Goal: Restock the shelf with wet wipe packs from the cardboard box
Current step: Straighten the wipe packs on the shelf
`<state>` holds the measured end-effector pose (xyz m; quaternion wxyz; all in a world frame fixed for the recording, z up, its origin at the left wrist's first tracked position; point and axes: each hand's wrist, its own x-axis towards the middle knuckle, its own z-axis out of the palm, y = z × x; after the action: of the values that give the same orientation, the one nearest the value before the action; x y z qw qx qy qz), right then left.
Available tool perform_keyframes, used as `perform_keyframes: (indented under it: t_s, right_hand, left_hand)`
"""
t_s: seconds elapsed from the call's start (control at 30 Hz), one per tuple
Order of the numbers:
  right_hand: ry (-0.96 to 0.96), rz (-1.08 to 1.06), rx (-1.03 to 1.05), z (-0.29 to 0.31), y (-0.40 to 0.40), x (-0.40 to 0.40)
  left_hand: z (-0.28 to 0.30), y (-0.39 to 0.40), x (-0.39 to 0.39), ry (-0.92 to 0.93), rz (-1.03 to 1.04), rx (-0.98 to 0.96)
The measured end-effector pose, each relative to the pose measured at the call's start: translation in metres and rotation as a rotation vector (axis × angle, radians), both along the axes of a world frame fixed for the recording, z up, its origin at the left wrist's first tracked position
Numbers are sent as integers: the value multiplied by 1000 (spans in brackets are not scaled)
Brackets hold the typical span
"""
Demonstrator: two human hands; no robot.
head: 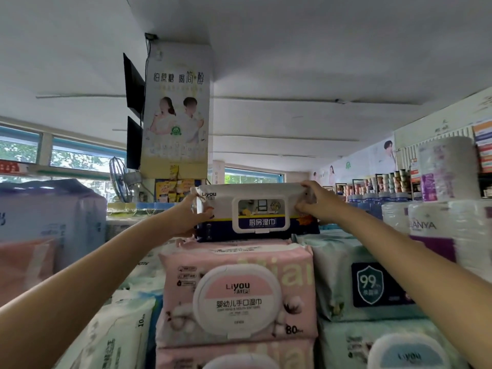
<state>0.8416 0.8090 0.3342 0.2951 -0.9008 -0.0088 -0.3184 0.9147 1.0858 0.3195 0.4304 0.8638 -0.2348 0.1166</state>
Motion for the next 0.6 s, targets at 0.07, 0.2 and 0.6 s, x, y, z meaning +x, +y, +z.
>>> perform_keyframes:
  t_s: [0.07,0.2,0.6]
  right_hand:
    - [25,55,83,-1,3,0]
    - [60,128,191,-5,4,1]
    - [-27,82,135,-7,2,3]
  left_hand:
    - [-1,1,-3,-11,3,61]
    - [-6,-4,-9,-16,-55,85]
    - [-9,-3,0,-55,-6,89]
